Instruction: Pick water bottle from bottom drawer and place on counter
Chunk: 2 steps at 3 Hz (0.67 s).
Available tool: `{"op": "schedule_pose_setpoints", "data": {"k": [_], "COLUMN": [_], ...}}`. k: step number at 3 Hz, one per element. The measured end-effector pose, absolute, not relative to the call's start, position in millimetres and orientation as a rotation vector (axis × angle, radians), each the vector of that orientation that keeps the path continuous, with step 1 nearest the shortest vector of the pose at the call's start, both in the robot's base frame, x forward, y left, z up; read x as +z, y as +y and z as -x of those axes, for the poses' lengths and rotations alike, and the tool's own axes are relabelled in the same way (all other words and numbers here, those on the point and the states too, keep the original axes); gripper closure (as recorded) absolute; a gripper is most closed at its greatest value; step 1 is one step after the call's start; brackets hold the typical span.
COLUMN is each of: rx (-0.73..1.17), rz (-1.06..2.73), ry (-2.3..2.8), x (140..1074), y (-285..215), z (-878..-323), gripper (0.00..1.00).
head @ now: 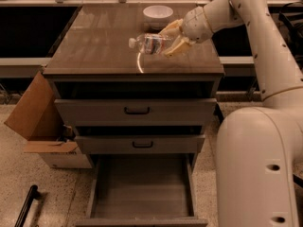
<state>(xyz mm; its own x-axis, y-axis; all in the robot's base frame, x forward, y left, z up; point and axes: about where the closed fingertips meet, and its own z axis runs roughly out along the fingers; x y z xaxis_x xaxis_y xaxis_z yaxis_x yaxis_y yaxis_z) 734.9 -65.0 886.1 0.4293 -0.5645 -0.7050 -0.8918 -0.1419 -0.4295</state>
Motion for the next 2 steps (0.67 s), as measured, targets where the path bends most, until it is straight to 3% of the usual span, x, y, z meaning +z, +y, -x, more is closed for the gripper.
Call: {"op": "schedule_pose_setpoints", "data": {"k": [2], "rx": [0.412], "rz": [1.818], "ry": [1.387], "x": [878], "y": [-73], "z": [-761], "gripper": [0.37]}}
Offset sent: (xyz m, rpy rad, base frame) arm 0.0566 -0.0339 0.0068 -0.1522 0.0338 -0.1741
